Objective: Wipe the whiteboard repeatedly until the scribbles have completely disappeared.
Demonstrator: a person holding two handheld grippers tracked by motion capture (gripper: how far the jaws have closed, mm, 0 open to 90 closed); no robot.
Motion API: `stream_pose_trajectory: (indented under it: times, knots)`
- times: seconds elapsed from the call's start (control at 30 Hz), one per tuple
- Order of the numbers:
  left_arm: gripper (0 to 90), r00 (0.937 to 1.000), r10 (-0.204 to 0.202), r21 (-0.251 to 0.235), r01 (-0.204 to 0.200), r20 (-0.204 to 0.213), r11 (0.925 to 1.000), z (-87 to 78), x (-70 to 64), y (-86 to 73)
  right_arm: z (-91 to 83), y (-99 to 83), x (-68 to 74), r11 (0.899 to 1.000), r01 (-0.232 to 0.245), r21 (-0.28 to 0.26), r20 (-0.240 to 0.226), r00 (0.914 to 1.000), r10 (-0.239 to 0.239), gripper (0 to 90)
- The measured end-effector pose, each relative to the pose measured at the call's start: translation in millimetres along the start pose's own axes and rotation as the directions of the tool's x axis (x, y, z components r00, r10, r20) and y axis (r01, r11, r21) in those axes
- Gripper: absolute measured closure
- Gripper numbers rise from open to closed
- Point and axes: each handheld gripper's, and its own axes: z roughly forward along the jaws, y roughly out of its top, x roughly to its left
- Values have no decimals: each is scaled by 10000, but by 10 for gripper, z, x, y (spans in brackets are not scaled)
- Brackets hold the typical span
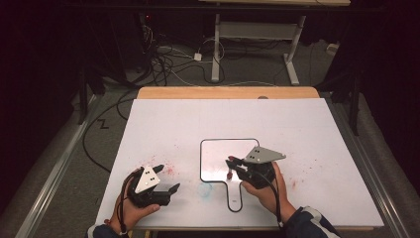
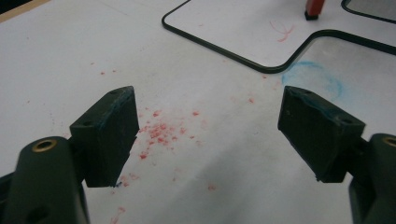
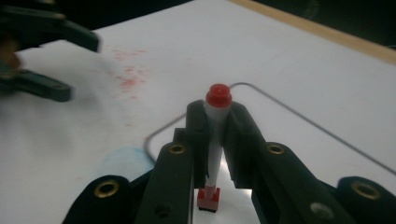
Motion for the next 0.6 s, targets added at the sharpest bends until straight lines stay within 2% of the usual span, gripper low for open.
stream_pose_trajectory:
  times: [0.03, 0.13, 0.2, 0.33, 0.4, 0.47, 0.6]
  knots:
    - [193, 10000, -1, 7, 1, 1, 10000, 3, -4, -1, 5, -1, 35, 10000, -14, -2, -191, 9998, 14, 813]
    - [193, 10000, 11, 17, -11, 14, 10000, 1, -6, -3, -4, 10, 76, 9996, 258, 107, 76, 9996, -258, 813]
    - [193, 10000, 51, 28, -51, 18, 10000, -9, -3, -6, -31, 7, 65, 9958, 864, 285, 831, 9926, -885, 813]
    - [193, 10000, 1, -4, -1, 17, 10000, -13, 7, -7, -50, -21, -82, 9967, 778, 216, 1449, 9862, -801, 813]
    - [193, 10000, 16, -31, -15, 25, 10000, -13, 4, -5, -34, -26, -134, 9984, 551, 83, 1412, 9884, -558, 813]
    - [193, 10000, 15, -9, -15, 32, 10000, -7, 3, -3, -12, -25, -128, 9990, 451, -32, 1380, 9894, -443, 813]
    - [193, 10000, 24, 26, -24, 35, 10000, 1, -1, -4, 56, -24, -66, 9991, 157, -395, 643, 9978, -131, 813]
